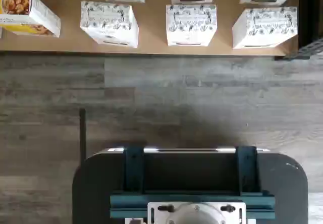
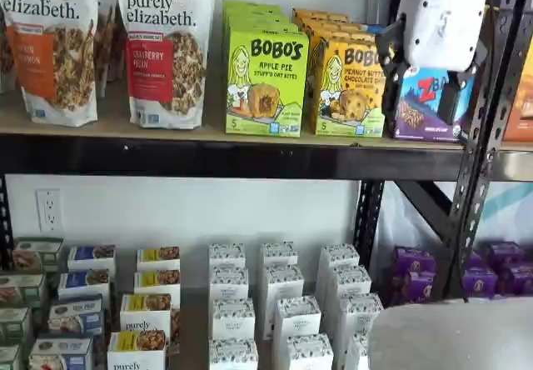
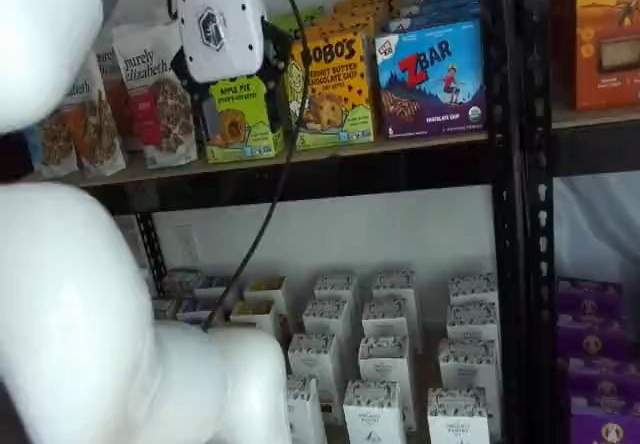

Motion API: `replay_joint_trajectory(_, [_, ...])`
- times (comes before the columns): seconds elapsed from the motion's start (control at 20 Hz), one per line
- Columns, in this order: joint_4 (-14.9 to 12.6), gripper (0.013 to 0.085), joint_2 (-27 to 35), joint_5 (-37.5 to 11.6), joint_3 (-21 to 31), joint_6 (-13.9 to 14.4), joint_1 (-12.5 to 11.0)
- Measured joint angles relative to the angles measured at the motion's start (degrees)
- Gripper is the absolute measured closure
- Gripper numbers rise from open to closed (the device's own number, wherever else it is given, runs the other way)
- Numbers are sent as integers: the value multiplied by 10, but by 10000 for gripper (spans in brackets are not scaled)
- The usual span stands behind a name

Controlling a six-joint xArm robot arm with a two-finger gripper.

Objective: Pick the green box on the top shelf, the fourth from the left

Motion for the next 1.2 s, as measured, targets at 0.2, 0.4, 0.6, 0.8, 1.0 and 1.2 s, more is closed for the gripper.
replay_joint_trajectory(0.2, [6, 130, -19, -34, 16, -4, -6])
replay_joint_trajectory(0.4, [5, 130, -19, -34, 16, -2, -3])
replay_joint_trajectory(0.6, [7, 130, -20, -40, 18, 1, 0])
replay_joint_trajectory(0.8, [10, 130, -15, -48, 21, 9, 7])
replay_joint_trajectory(1.0, [0, 130, -8, -68, 26, 29, 31])
replay_joint_trajectory(1.2, [-13, 130, 6, -91, 26, 50, 56])
